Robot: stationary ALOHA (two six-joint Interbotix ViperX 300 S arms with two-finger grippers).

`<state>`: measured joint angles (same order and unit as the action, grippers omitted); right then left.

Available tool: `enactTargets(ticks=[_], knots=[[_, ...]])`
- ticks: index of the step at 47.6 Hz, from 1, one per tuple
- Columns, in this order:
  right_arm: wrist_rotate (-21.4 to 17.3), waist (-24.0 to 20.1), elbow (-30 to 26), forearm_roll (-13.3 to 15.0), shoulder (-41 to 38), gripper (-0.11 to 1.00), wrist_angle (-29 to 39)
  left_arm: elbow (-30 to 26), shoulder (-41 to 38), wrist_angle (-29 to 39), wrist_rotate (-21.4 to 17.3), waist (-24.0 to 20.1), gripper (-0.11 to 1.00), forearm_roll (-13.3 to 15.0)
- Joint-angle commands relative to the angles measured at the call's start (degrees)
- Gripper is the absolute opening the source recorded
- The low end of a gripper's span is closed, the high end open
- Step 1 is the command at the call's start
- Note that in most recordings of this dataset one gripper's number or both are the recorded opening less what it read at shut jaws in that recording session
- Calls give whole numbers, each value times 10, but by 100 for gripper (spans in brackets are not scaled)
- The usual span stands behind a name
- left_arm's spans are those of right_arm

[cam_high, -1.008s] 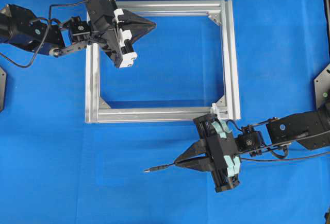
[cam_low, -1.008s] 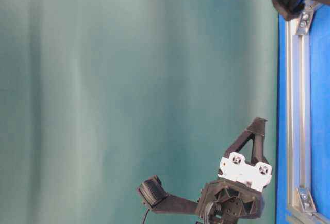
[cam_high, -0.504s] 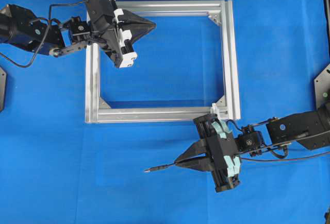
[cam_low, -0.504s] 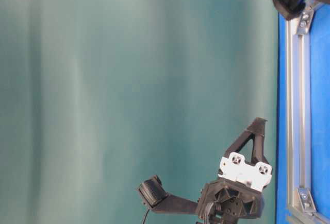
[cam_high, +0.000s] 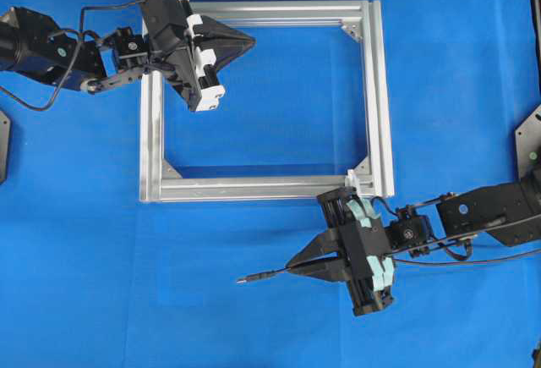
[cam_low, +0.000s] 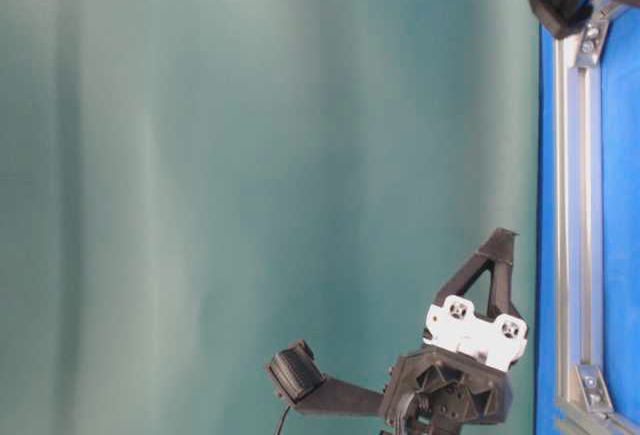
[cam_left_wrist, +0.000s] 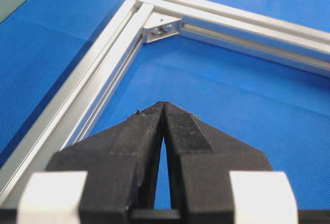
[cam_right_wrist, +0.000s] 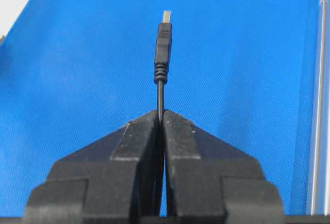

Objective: Insert the wire through the string loop located on the right side.

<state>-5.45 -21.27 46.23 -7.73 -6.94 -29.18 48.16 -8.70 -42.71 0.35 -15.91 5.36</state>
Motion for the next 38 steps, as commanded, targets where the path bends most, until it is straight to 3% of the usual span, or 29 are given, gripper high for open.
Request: enactTargets(ticks=[1,25,38], knots=[[1,-3,-4,1,15,-4,-2,-7,18,-3,1,1,0,-1],[0,-3,-1,1,18,-4,2,-5,19,-4,2,1,0,-1],[-6,-11,57,-14,56,-4,7,-2,22,-3,2,1,0,-1]])
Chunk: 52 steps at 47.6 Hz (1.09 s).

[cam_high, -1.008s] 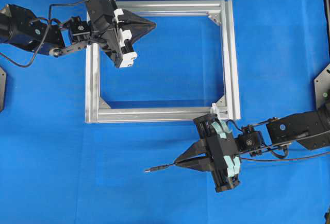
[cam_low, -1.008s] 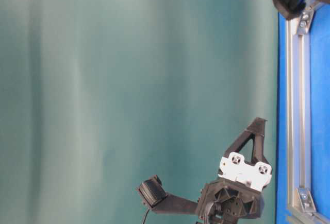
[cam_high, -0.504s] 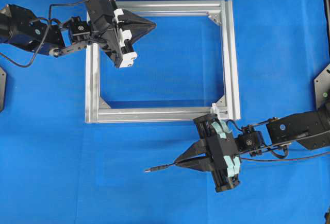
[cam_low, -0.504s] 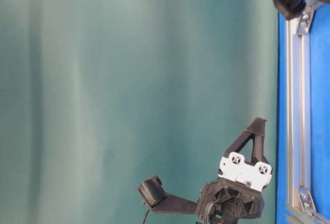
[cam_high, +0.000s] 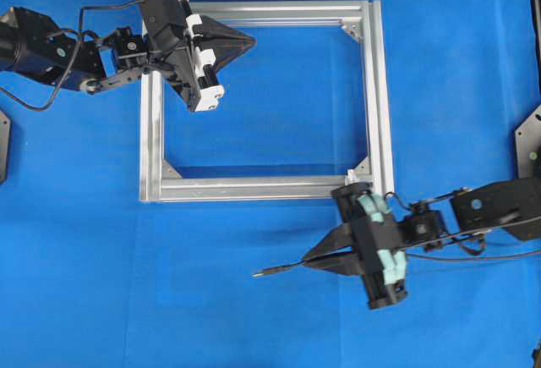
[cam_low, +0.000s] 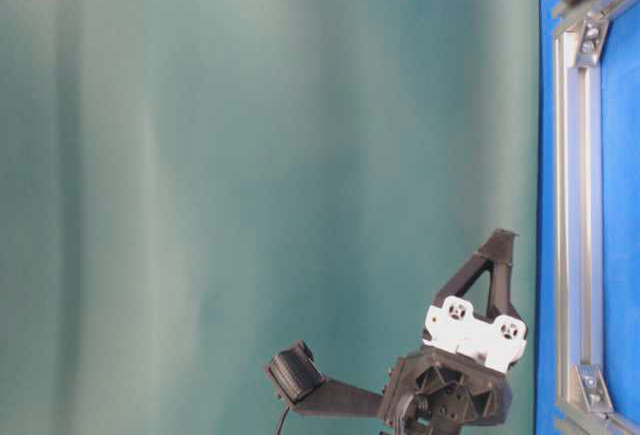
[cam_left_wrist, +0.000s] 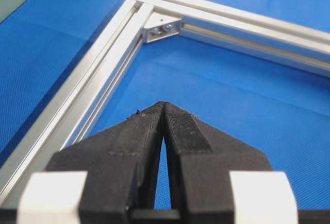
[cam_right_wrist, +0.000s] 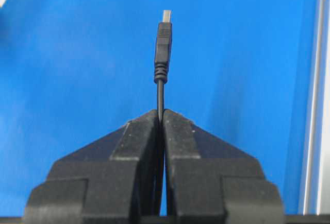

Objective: Insert the wire through the string loop located on the right side.
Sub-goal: 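Move the right gripper right, aligning the plug with the white zip-tie loop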

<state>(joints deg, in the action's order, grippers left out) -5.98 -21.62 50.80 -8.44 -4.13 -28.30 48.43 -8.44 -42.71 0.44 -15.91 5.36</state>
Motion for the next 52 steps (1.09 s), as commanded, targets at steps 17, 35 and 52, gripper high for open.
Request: enactTargets(ticks=[17,35,52], knots=[[-2,-31,176,-42,175,-4,4,-4,20,-3,2,1,0,-1],[0,-33,285,-46,374,-4,110,-7,20,-3,2,1,0,-1],[4,-25,311,-45,410,-4,110,-8,20,-4,2,1,0,-2]])
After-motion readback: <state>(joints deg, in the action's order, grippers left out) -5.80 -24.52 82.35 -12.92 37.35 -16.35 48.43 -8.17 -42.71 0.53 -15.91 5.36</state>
